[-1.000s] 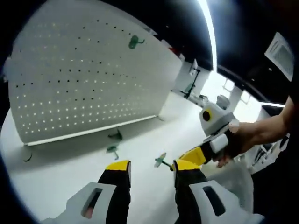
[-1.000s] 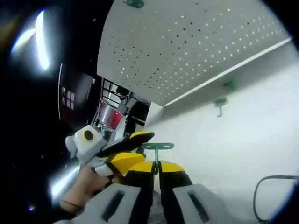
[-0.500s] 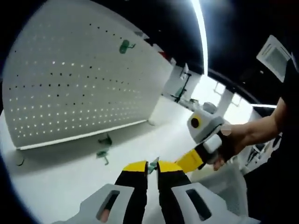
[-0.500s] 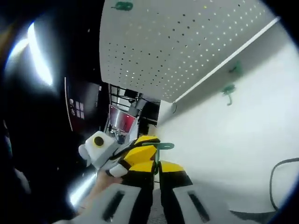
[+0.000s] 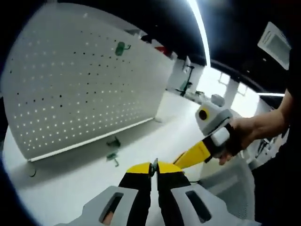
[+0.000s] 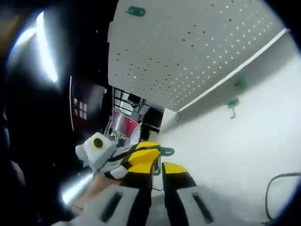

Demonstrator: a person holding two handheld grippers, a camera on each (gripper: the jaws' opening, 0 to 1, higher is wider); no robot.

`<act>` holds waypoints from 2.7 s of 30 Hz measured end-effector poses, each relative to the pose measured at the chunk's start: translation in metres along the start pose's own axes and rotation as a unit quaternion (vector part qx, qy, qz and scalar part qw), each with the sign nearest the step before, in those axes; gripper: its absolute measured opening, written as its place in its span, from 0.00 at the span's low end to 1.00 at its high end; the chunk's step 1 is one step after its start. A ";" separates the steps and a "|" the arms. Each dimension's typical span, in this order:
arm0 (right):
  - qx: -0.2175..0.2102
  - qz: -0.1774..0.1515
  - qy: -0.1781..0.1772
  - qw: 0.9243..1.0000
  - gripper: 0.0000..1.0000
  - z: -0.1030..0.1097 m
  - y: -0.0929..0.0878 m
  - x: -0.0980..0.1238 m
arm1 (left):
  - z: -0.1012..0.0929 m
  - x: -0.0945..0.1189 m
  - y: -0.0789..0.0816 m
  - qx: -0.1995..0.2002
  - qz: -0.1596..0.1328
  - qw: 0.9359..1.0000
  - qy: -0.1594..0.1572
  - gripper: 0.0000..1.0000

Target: Insert the hook assembly into the mounting plate slot until the hook locks in place.

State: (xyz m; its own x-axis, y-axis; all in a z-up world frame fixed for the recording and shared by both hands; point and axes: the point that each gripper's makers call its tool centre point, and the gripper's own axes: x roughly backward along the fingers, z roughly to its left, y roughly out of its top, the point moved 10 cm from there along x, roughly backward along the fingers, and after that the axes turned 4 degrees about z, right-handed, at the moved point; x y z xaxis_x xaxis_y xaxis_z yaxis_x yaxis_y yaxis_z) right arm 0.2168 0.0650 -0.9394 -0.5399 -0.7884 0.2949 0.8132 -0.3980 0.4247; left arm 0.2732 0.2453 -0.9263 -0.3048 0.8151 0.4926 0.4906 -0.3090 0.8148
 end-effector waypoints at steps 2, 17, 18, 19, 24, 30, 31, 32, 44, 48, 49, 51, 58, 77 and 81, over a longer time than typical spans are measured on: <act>0.075 -0.012 -0.017 0.997 0.06 0.012 0.007 0.006 | 0.006 0.004 -0.001 0.027 0.020 0.999 0.024 0.02; 0.460 0.049 -0.121 0.878 0.08 0.058 0.007 -0.013 | -0.001 0.009 0.004 0.258 0.011 0.966 -0.018 0.01; 0.475 0.054 -0.121 0.870 0.07 0.059 0.006 -0.015 | -0.003 0.009 0.004 0.265 0.014 0.964 -0.023 0.01; 0.488 0.060 -0.122 0.862 0.07 0.059 0.005 -0.017 | -0.005 0.009 0.004 0.267 0.014 0.963 -0.023 0.01; 0.517 0.076 -0.127 0.843 0.03 0.057 0.000 -0.020 | -0.012 0.014 0.003 0.275 0.014 0.961 -0.028 0.01; 0.520 0.077 -0.125 0.842 0.02 0.058 -0.001 -0.022 | -0.016 0.017 0.001 0.279 0.011 0.960 -0.029 0.01; 0.521 0.075 -0.125 0.841 0.02 0.059 -0.001 -0.021 | -0.016 0.018 0.001 0.281 0.010 0.959 -0.030 0.01; 0.523 0.074 -0.125 0.840 0.01 0.059 0.000 -0.020 | -0.016 0.018 0.002 0.284 0.010 0.958 -0.032 0.01; 0.526 0.076 -0.114 0.839 0.01 0.064 0.001 -0.019 | -0.017 0.022 0.003 0.299 0.004 0.954 -0.037 0.01; 0.535 0.081 -0.114 0.833 0.01 0.064 0.000 -0.020 | -0.017 0.023 0.003 0.301 0.005 0.953 -0.039 0.01; 0.536 0.081 -0.114 0.833 0.01 0.064 0.000 -0.020 | -0.017 0.023 0.003 0.301 0.005 0.953 -0.038 0.01; 0.534 0.076 -0.114 0.834 0.01 0.065 0.001 -0.019 | -0.017 0.024 0.005 0.304 0.001 0.952 -0.037 0.01; 0.543 0.083 -0.112 0.828 0.00 0.066 0.001 -0.021 | -0.017 0.024 0.005 0.302 0.006 0.953 -0.034 0.01; 0.509 0.087 -0.101 0.851 0.00 0.066 0.007 -0.020 | -0.012 0.037 -0.002 0.199 -0.046 0.979 -0.012 0.19; 0.503 0.079 -0.106 0.854 0.00 0.063 0.012 -0.018 | -0.008 0.043 -0.005 0.191 -0.061 0.980 0.015 0.33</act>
State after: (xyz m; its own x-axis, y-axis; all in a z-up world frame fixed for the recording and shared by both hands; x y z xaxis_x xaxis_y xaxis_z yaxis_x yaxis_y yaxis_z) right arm 0.2226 0.1042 -0.8853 -0.5545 -0.6503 0.5194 0.3393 0.3933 0.8545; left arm 0.2513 0.2784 -0.9073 -0.4003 0.8184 0.4123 0.7177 0.0003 0.6963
